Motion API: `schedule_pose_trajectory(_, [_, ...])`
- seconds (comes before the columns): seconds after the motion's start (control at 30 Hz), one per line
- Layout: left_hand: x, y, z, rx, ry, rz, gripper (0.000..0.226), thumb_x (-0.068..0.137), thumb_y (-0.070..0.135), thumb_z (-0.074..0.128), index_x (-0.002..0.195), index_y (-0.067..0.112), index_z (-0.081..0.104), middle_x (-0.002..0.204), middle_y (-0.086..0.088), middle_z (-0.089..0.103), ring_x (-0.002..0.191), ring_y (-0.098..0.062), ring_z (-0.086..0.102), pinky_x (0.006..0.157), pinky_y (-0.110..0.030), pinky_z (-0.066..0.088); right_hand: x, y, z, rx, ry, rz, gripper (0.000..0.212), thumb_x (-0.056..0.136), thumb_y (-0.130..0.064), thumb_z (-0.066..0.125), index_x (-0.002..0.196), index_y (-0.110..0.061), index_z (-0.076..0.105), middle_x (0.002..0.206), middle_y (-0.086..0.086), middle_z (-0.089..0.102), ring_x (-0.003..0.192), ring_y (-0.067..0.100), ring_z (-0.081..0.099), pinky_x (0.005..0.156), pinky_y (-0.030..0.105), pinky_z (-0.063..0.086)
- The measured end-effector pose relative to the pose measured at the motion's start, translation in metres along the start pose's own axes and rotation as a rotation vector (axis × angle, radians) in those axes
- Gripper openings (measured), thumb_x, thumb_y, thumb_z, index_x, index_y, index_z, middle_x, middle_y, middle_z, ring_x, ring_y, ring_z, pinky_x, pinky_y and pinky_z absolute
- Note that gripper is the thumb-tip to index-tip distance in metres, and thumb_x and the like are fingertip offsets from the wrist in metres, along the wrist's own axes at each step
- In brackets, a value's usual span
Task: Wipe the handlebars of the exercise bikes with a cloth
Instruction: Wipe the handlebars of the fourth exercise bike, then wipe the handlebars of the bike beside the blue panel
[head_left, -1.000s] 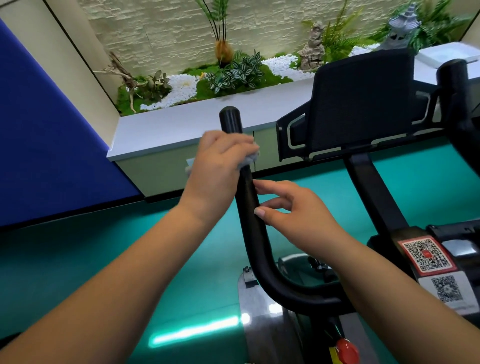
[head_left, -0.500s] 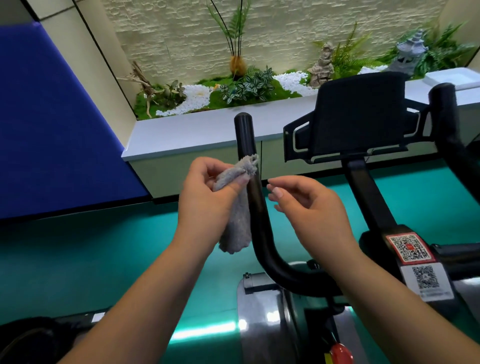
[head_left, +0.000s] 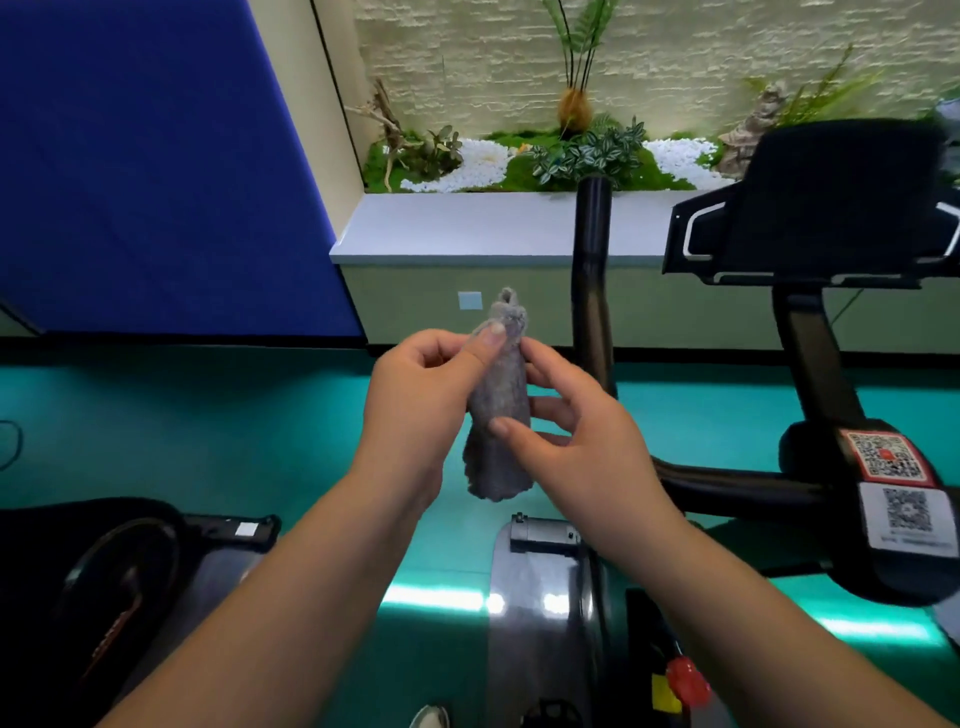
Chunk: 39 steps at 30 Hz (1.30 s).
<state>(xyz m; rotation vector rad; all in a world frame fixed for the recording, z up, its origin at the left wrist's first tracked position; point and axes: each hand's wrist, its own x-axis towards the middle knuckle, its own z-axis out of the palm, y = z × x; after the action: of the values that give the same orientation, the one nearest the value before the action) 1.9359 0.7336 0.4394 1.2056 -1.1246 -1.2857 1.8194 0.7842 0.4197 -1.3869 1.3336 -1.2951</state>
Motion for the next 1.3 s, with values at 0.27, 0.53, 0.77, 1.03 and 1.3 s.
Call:
schedule_pose_trajectory(0.27, [0.014, -0.02, -0.081, 0.228, 0.026, 0.102, 0.025, 0.077, 0.019, 0.077, 0.091, 0.027, 0.058, 0.101, 0.004, 0.065, 0.086, -0.017, 0.065, 0.07, -0.03, 0.057, -0.002, 0.011, 0.06, -0.011, -0.018, 0.097, 0.057, 0.08, 0.003, 0.068, 0.119, -0.038, 0.057, 0.105, 0.004, 0.067, 0.097, 0.016, 0.067, 0.088, 0.037, 0.055])
schedule_pose_trajectory(0.53, [0.027, -0.042, -0.183, 0.922, -0.422, 0.675, 0.044, 0.085, 0.044, 0.049, 0.115, 0.017, 0.069, 0.12, 0.004, 0.066, 0.109, -0.017, 0.056, 0.098, -0.018, 0.035, -0.005, 0.023, 0.152, 0.126, 0.19, 0.168, 0.034, 0.073, 0.004, 0.076, 0.087, -0.018, 0.053, 0.086, 0.002, 0.065, 0.081, 0.012, 0.065, 0.075, 0.024, 0.053])
schedule_pose_trajectory(0.77, [0.026, -0.046, -0.24, 0.769, -0.469, 0.511, 0.068, 0.067, 0.022, 0.084, 0.129, 0.014, 0.058, 0.128, 0.008, 0.053, 0.116, 0.0, 0.046, 0.096, -0.005, 0.034, -0.022, 0.019, 0.202, 0.31, 0.059, 0.193, 0.041, 0.081, 0.018, 0.058, 0.107, -0.013, 0.054, 0.105, 0.003, 0.067, 0.098, 0.01, 0.066, 0.087, 0.026, 0.053])
schedule_pose_trajectory(1.03, [0.005, -0.051, -0.273, 0.713, -0.362, 0.281, 0.041, 0.074, 0.021, 0.08, 0.112, 0.024, 0.067, 0.101, 0.013, 0.068, 0.089, 0.002, 0.058, 0.079, -0.005, 0.04, -0.024, 0.015, 0.234, -0.089, 0.186, 0.128, 0.046, 0.072, 0.003, 0.074, 0.096, -0.032, 0.057, 0.099, -0.002, 0.059, 0.087, 0.006, 0.057, 0.074, 0.022, 0.049])
schedule_pose_trajectory(1.3, [-0.025, -0.06, -0.307, 0.463, -0.246, 0.052, 0.029, 0.077, 0.01, 0.076, 0.087, 0.029, 0.058, 0.085, 0.006, 0.071, 0.075, -0.011, 0.065, 0.071, -0.029, 0.052, -0.039, 0.011, 0.254, -0.001, -0.25, 0.123, 0.046, 0.091, -0.003, 0.058, 0.128, -0.029, 0.052, 0.117, -0.01, 0.061, 0.103, -0.002, 0.059, 0.089, 0.015, 0.047])
